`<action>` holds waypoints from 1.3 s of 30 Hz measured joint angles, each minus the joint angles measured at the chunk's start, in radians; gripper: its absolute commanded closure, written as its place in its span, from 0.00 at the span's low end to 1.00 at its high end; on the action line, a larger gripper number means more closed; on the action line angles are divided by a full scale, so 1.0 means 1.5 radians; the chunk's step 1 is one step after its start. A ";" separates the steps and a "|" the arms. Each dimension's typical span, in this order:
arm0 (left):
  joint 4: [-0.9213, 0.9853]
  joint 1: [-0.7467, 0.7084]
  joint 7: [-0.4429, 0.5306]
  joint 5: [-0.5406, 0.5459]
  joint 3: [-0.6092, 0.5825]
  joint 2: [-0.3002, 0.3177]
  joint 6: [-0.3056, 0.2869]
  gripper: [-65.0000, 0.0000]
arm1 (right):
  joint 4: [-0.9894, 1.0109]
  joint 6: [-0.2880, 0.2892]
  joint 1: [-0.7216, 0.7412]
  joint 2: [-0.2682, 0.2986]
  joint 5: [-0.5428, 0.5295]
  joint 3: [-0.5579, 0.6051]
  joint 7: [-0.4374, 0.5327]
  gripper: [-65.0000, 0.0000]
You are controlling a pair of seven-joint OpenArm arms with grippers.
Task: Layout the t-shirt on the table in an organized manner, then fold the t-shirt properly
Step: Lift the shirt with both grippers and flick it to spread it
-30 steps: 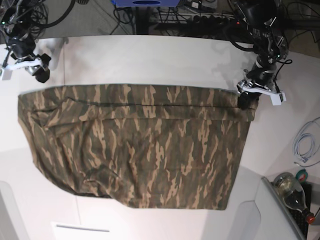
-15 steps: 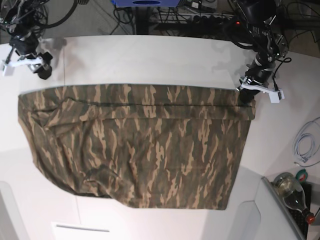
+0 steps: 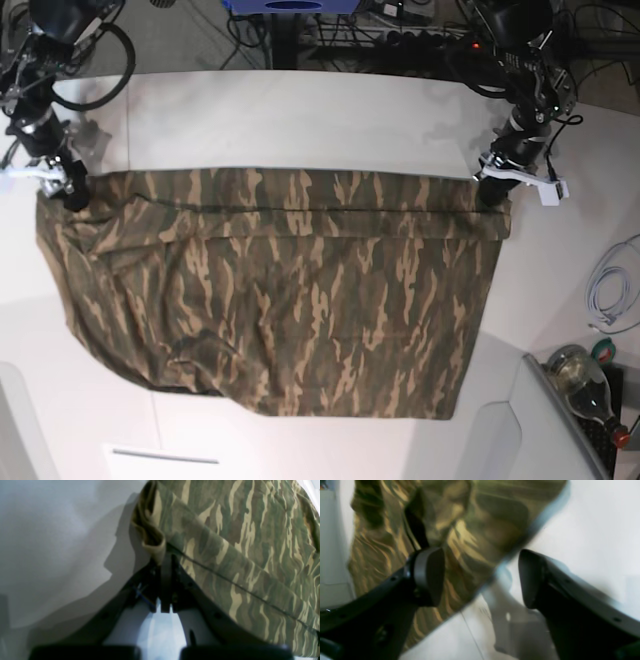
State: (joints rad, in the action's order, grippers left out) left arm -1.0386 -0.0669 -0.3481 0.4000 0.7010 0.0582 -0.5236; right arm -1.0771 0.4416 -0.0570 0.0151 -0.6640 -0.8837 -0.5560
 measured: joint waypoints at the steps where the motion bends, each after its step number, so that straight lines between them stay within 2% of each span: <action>1: 0.000 0.000 0.000 0.000 0.000 -0.001 0.000 1.00 | 0.012 0.002 0.009 0.006 -0.002 0.000 -0.002 0.41; 3: 0.000 0.000 0.000 0.000 0.000 -0.001 0.000 1.00 | 0.033 0.002 0.026 0.017 0.005 0.000 -0.009 0.51; 4: 0.000 0.000 0.000 0.000 0.000 -0.001 0.000 1.00 | 0.037 0.001 0.030 0.018 0.009 0.000 -0.008 0.61; 6: -0.001 0.000 0.000 0.000 0.000 -0.001 0.000 1.00 | 0.038 -0.005 0.030 0.017 0.014 0.000 -0.017 0.88; 7: -0.002 0.000 -0.001 0.000 0.000 -0.001 0.000 1.00 | 0.033 -0.006 0.026 0.014 0.022 0.000 -0.026 0.99; 9: -0.008 -0.002 -0.006 -0.001 -0.003 0.002 0.002 1.00 | -0.003 -0.018 0.019 0.008 0.033 0.004 -0.047 0.99; 11: -0.036 -0.004 -0.031 -0.009 -0.005 0.006 0.035 1.00 | -0.056 -0.021 0.018 0.006 0.038 0.005 -0.080 0.98; 12: -0.057 -0.006 -0.051 -0.009 -0.005 0.006 0.053 1.00 | -0.084 -0.021 0.020 0.008 0.034 0.006 -0.114 0.98; 15: -0.148 -0.007 -0.132 -0.006 -0.001 0.008 0.058 1.00 | -0.161 -0.022 0.051 0.008 0.042 0.006 -0.222 0.98; 17: -0.223 -0.004 -0.179 -0.006 -0.002 0.008 0.059 1.00 | -0.219 -0.063 0.066 0.007 0.027 0.006 -0.283 0.98; 20: -0.313 -0.010 -0.217 0.006 -0.002 0.008 0.052 1.00 | -0.283 -0.105 0.059 0.004 0.021 0.006 -0.325 0.98; 26: -0.353 -0.105 -0.266 -0.014 -0.001 0.004 0.060 1.00 | -0.301 -0.115 -0.021 -0.008 0.033 0.005 -0.360 0.98; 30: -0.356 -0.068 -0.249 -0.005 -0.005 0.005 0.060 1.00 | -0.301 -0.116 0.012 -0.004 0.036 0.007 -0.357 0.98; 34: -0.352 -0.010 -0.249 -0.005 -0.009 0.009 0.054 1.00 | -0.282 -0.122 0.071 0.026 0.022 0.008 -0.357 0.98; 36: -0.336 0.026 -0.252 -0.056 -0.037 0.009 0.063 1.00 | -0.227 -0.148 0.114 0.046 0.028 0.009 -0.362 0.98; 39: -0.284 0.116 -0.256 -0.122 -0.088 0.007 0.092 1.00 | -0.111 -0.159 0.197 0.096 0.042 0.052 -0.341 0.98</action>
State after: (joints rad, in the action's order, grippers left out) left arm -1.4651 0.1070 -0.7326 0.2165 0.5690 0.0692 -0.3851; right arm -1.2442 0.2024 0.2378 0.1585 -0.6014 -0.8059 -1.0679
